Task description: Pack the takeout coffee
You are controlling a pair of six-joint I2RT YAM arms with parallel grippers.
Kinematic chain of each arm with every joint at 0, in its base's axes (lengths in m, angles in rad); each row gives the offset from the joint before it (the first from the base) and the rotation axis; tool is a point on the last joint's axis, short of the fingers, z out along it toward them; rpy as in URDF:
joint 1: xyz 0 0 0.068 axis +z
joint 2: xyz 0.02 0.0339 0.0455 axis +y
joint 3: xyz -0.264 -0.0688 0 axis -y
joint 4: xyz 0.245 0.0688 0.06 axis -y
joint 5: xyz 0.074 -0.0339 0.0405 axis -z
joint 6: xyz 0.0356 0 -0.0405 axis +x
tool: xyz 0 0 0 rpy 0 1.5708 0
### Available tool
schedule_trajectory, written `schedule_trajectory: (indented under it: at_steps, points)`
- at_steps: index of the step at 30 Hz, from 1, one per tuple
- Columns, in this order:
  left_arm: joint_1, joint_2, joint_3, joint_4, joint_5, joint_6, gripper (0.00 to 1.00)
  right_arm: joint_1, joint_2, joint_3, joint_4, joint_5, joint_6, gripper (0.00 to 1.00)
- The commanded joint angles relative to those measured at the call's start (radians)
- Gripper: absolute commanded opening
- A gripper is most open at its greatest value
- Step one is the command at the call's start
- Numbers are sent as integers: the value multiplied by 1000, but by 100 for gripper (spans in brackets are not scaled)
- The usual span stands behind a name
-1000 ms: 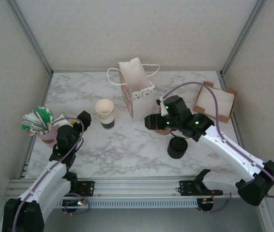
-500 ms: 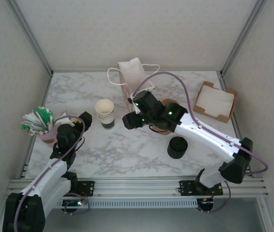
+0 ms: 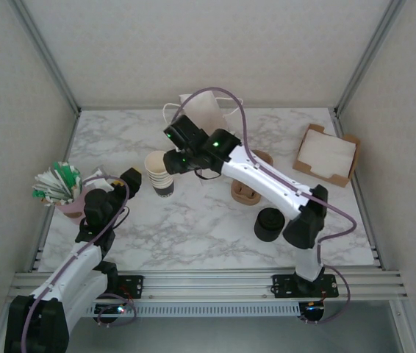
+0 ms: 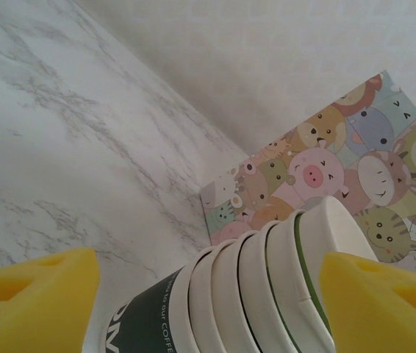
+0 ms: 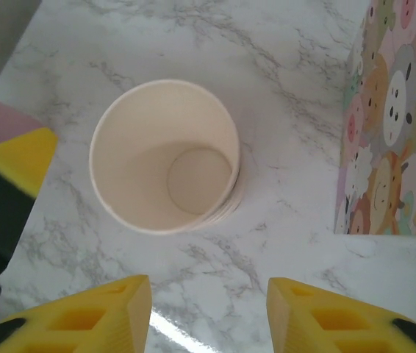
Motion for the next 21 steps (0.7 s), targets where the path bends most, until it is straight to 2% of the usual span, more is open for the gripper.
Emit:
schedule_trajectory:
  at_steps: [1, 11, 21]
  points:
    - [10, -4, -16, 54, 35, -18, 79, 9, 77, 128, -123, 52, 5, 44]
    - [9, 17, -16, 67, 48, -21, 78, 7, 291, 412, -225, 48, -15, 38]
    - [9, 30, -17, 70, 48, -20, 78, -15, 358, 451, -231, 50, -1, 35]
